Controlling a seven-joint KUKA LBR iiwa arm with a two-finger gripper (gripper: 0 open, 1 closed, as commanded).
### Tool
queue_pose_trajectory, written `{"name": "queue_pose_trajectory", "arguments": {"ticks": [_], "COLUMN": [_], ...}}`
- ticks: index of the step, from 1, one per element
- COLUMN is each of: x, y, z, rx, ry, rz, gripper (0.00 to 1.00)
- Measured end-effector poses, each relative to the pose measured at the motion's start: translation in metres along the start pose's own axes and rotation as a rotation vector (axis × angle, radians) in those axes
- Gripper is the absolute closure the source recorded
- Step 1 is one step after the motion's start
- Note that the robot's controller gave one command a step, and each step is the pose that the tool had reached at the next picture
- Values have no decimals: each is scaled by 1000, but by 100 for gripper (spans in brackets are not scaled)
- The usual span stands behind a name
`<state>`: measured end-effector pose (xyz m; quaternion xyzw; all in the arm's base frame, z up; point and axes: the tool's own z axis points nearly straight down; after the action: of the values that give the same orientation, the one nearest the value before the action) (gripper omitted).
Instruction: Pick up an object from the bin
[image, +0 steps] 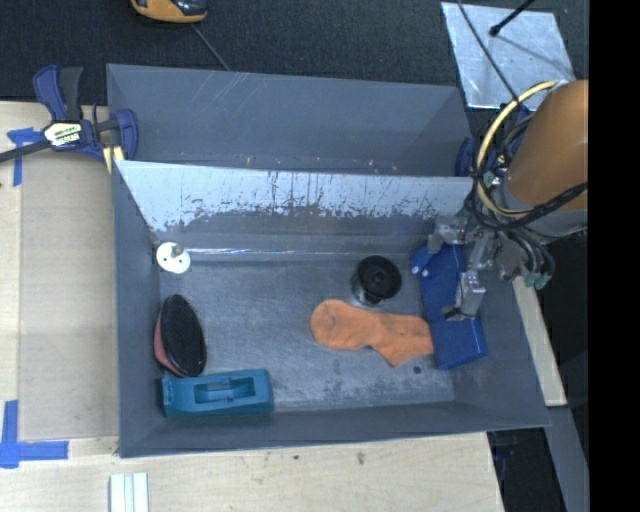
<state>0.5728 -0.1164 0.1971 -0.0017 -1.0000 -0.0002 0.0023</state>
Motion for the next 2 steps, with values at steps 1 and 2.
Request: {"name": "queue_pose_trajectory", "arguments": {"ticks": [1, 2], "x": [-2, 6], "y": [0, 21], "z": [-5, 44], "rx": [1, 2], "ry": [-9, -15], "rz": [-2, 33], "gripper": [0, 0]}}
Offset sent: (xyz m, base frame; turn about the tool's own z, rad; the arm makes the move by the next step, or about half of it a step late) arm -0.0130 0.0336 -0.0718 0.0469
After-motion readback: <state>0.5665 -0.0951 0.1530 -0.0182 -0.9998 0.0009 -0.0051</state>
